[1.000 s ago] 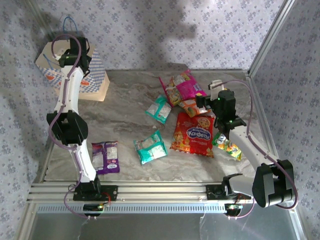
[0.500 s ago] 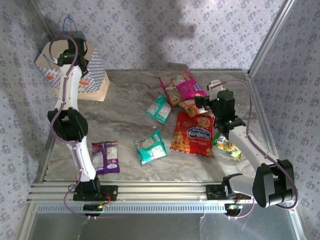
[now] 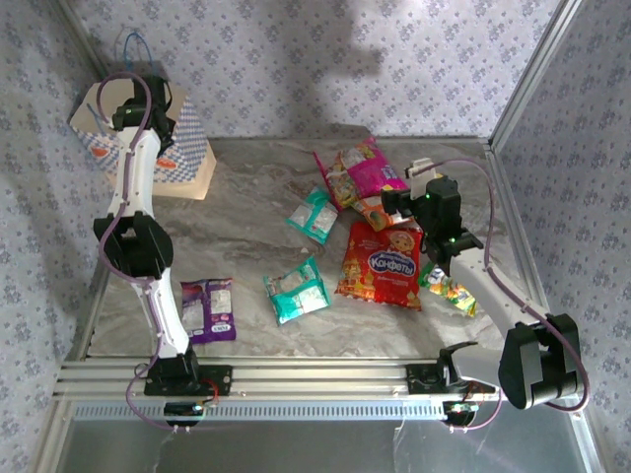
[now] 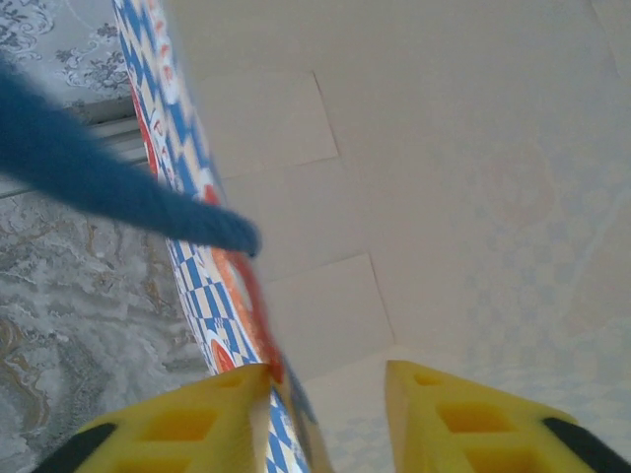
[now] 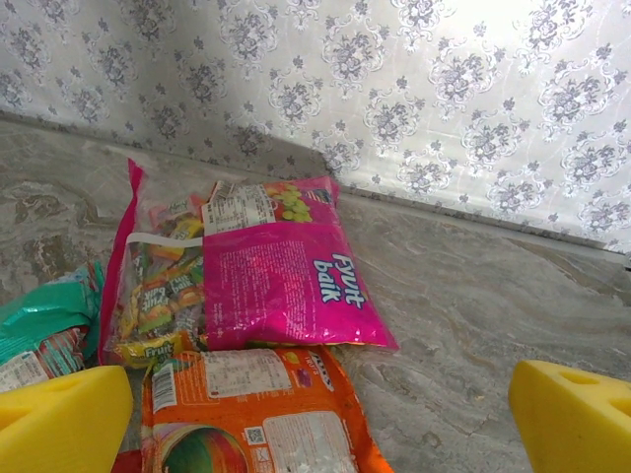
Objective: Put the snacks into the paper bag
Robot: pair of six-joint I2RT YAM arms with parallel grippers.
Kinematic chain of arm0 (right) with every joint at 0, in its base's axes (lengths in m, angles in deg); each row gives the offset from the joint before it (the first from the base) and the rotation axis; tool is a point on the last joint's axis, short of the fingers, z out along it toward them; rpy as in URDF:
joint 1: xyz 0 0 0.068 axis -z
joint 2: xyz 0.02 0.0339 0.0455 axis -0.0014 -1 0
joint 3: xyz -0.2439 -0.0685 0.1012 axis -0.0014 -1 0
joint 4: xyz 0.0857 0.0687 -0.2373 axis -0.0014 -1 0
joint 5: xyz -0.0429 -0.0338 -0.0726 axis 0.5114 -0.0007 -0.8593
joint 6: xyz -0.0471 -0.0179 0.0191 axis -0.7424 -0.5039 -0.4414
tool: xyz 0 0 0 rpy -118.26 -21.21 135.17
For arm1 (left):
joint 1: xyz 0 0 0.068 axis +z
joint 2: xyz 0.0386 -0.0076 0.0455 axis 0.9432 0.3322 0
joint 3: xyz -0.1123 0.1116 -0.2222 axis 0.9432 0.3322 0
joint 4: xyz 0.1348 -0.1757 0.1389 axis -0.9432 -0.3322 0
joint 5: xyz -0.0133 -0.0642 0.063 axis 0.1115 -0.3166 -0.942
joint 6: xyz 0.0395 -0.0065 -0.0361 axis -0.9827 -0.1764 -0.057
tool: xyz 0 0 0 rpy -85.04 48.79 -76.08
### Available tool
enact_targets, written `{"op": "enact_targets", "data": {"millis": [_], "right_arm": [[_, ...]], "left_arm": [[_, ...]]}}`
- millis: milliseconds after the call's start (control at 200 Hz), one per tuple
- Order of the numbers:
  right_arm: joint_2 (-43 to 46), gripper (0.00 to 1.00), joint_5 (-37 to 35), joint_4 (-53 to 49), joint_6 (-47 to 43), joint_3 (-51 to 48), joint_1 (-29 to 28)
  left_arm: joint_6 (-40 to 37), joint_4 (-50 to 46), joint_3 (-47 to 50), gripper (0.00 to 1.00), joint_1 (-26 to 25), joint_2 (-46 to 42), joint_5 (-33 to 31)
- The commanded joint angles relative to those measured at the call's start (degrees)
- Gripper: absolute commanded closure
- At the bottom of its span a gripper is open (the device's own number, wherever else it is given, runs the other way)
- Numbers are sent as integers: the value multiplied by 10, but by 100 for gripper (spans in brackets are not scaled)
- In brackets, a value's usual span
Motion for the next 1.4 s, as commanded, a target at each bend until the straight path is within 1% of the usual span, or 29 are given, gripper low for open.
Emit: {"op": "enact_targets", "data": {"millis": [0, 115, 170, 440, 520, 640, 855, 920, 1000, 1054, 1144, 1184, 1219, 1254, 1314, 1394], "right_arm": [[15, 0, -8, -11, -16, -2, -6], [17, 0, -5, -9, -16, -1, -8], [17, 0, -4, -10, -16, -1, -8], [18, 0, -6, -16, 0, 8, -11], [21, 0, -16, -18, 6, 9, -13], [26, 0, -27, -33, 15, 14, -13], [43, 0, -21, -58, 31, 22, -14], [57, 0, -20, -51, 55, 15, -12], [77, 0, -39, -34, 97, 3, -6], [87, 0, -49, -35, 122, -2, -2], [99, 0, -52, -58, 148, 2, 7], [102, 0, -68, -71, 169, 6, 8], [107, 0, -96, -92, 213, 11, 10], [112, 0, -109, -111, 228, 15, 13], [121, 0, -108, -132, 239, 19, 23], [130, 0, -90, -134, 243, 14, 35]], "left_arm": [[-10, -14, 10, 74, 4, -22, 13], [-17, -14, 33, 87, 4, -37, 20], [-25, -13, 45, 90, 4, -45, 22], [-92, -7, 99, 97, -5, -94, 26], [-109, -4, 112, 100, -8, -105, 40], [-147, 7, 128, 100, -13, -115, 73], [-200, 7, 138, 100, -39, -131, 92], [-215, 11, 142, 100, -45, -137, 109], [-233, 12, 145, 100, -52, -142, 141], [-251, 8, 147, 100, -60, -148, 149], [-279, 3, 156, 100, -71, -160, 160], [-292, 4, 164, 100, -74, -169, 167], [-300, 6, 172, 99, -77, -176, 175], [-308, 9, 183, 99, -78, -185, 183], [-318, 17, 201, 99, -79, -202, 195], [-330, 26, 238, 100, -79, -225, 205]]}}
